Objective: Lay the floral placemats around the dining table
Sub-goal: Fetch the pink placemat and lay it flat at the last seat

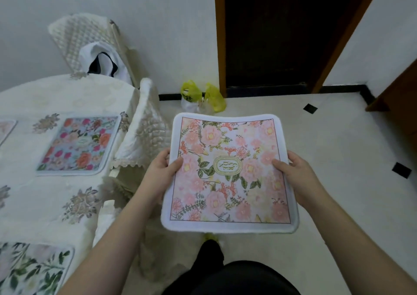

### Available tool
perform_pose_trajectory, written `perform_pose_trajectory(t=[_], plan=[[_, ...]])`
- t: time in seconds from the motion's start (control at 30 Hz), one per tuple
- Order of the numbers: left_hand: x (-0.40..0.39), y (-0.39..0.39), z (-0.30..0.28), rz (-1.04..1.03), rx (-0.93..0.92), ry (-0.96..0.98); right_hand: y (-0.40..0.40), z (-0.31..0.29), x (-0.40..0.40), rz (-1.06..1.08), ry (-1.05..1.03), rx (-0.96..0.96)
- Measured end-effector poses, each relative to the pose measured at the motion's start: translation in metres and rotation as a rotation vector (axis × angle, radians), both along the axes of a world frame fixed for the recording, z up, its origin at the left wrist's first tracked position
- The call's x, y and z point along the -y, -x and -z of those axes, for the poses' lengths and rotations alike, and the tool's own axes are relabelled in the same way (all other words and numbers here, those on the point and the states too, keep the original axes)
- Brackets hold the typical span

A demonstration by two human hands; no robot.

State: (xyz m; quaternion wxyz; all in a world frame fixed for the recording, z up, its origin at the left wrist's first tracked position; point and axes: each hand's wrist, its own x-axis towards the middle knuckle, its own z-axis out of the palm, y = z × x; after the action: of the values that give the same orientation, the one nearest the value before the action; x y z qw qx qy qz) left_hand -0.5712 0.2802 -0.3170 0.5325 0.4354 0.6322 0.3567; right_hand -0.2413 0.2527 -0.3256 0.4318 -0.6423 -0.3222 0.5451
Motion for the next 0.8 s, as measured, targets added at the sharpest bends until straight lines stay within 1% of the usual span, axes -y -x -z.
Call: perform_pose_trajectory(t=[0.23,0.43,0.6,0.8], plan=[[-0.088,0.028,-0.002,-0.06,0.118,-0.029,0.028,-0.012,-0.105,-0.047,-0.019,0.038],[-0.16,0.058,-0.013,-0.067,0.177,0.008,0.057,-0.019,-0.179,-0.087,-0.024,0.04],[-0.207,0.063,-0.02,-0.072,0.15,0.01,0.066,-0.017,-0.232,-0.095,-0.027,0.055],[-0.275,0.048,-0.009,-0.083,0.077,0.022,0.048,-0.01,-0.305,-0.115,-0.014,0.048]])
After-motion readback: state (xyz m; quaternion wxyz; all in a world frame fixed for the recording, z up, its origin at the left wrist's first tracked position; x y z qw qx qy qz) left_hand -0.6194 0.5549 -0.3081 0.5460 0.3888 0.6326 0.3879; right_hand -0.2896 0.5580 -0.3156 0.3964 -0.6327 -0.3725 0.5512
